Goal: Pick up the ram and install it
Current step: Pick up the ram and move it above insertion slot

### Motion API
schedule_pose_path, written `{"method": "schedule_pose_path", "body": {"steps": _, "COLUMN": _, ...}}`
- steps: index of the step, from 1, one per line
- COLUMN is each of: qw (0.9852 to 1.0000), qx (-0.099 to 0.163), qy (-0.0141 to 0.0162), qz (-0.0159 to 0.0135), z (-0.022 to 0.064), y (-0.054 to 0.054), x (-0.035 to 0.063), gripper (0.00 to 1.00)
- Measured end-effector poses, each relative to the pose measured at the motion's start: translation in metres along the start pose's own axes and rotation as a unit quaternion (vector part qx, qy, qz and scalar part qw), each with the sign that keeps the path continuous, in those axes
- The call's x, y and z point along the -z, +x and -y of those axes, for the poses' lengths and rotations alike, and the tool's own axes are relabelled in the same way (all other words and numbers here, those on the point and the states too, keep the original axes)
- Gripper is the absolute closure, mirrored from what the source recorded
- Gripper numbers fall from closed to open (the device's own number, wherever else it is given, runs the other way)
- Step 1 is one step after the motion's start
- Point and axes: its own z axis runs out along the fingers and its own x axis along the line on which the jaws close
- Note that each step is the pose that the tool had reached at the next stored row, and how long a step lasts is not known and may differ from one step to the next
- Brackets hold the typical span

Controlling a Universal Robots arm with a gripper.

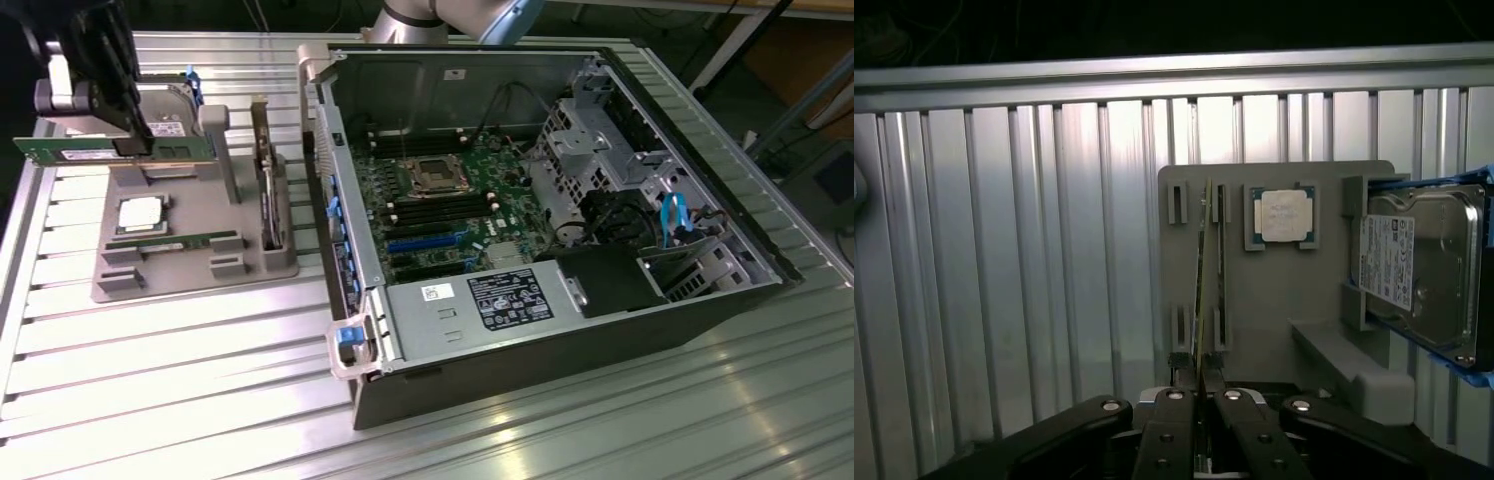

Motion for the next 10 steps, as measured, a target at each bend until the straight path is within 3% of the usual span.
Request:
{"method": "schedule_pose_path", "body": {"steps": 4, "qw": 1.0, "qx": 0.0, "qy": 0.0, "qz": 0.0, "z": 0.0183, "y": -0.001, "x": 0.0003, "gripper": 0.87}}
{"method": "schedule_pose_path", "body": {"steps": 7, "qw": 1.0, "qx": 0.0, "qy": 0.0001, "qz": 0.0001, "z": 0.0262, "y": -0.001, "x": 0.0103, "gripper": 0.87}}
{"method": "schedule_pose_path", "body": {"steps": 10, "qw": 1.0, "qx": 0.0, "qy": 0.0, "qz": 0.0, "z": 0.0346, "y": -0.001, "x": 0.0124, "gripper": 0.87}}
